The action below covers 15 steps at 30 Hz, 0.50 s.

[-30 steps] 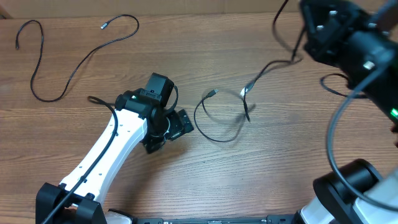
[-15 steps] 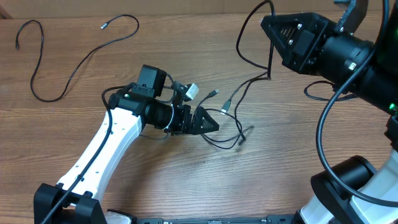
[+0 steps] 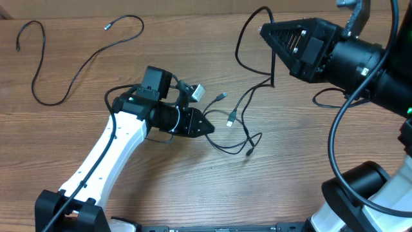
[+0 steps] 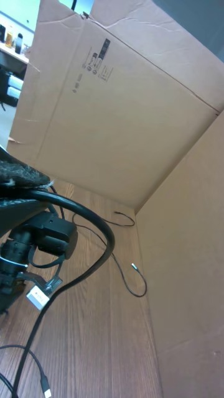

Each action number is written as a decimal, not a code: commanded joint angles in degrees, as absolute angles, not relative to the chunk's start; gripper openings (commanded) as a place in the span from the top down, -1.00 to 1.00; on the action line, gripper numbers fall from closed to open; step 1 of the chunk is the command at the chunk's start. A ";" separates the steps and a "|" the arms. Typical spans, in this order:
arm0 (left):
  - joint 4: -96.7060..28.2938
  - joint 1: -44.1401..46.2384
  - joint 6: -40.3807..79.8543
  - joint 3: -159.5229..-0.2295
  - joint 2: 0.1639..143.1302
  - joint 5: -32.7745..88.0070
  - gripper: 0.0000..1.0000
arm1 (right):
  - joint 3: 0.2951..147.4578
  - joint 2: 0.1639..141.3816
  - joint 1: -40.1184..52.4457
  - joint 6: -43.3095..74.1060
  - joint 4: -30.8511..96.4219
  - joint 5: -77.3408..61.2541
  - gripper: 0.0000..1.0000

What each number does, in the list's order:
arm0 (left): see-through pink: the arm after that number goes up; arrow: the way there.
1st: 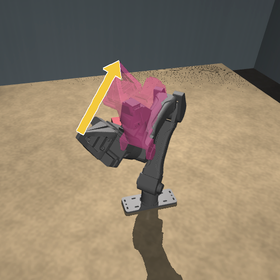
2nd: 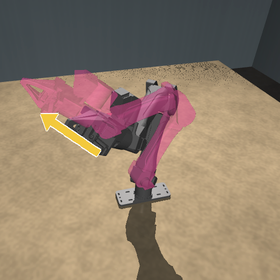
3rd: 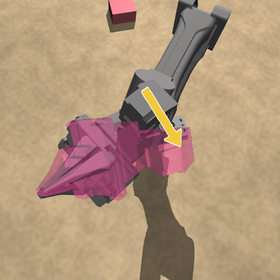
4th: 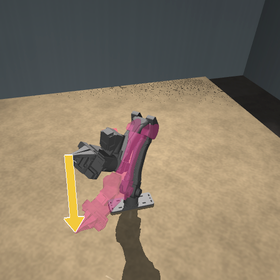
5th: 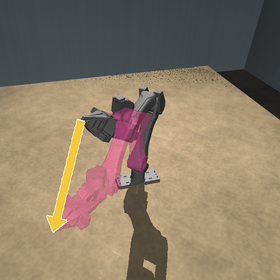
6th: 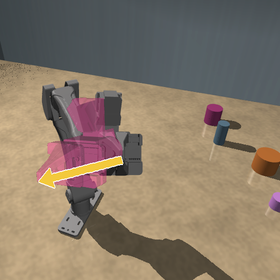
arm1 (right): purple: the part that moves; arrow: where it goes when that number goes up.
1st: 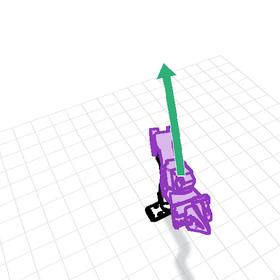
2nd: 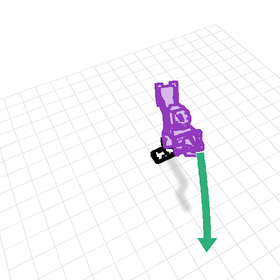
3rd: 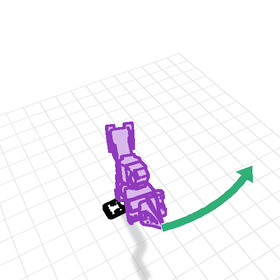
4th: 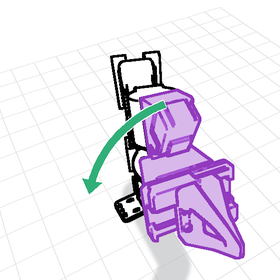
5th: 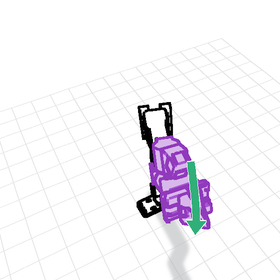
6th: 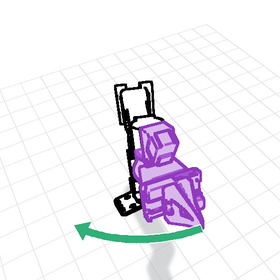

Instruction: Untangle cables

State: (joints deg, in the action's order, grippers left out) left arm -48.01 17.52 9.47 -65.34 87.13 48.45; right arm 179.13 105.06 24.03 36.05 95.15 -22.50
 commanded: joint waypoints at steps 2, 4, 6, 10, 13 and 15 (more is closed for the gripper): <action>-50.50 17.63 20.84 -65.39 86.87 32.53 0.91 | 179.59 104.27 23.94 36.25 94.85 -17.41 0.93; -54.15 17.63 30.15 -65.39 86.87 20.69 0.92 | 179.59 104.29 23.94 36.25 95.81 -11.00 0.93; -59.07 17.63 37.93 -65.39 86.87 8.38 0.92 | 179.54 104.29 23.94 36.36 97.06 0.23 0.92; -65.06 17.54 45.56 -65.36 86.87 -3.40 0.92 | 179.08 104.29 23.94 36.34 97.03 11.86 0.93; -67.24 17.17 46.96 -65.36 86.87 -7.62 0.92 | 178.78 104.29 23.92 38.02 97.03 20.64 0.93; -67.44 16.71 46.94 -65.36 86.87 -7.97 0.91 | 178.78 104.29 23.81 38.94 97.03 22.48 0.93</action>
State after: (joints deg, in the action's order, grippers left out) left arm -67.09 17.47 41.80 -65.23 87.13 1.02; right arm 178.84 105.06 24.03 37.28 97.38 11.53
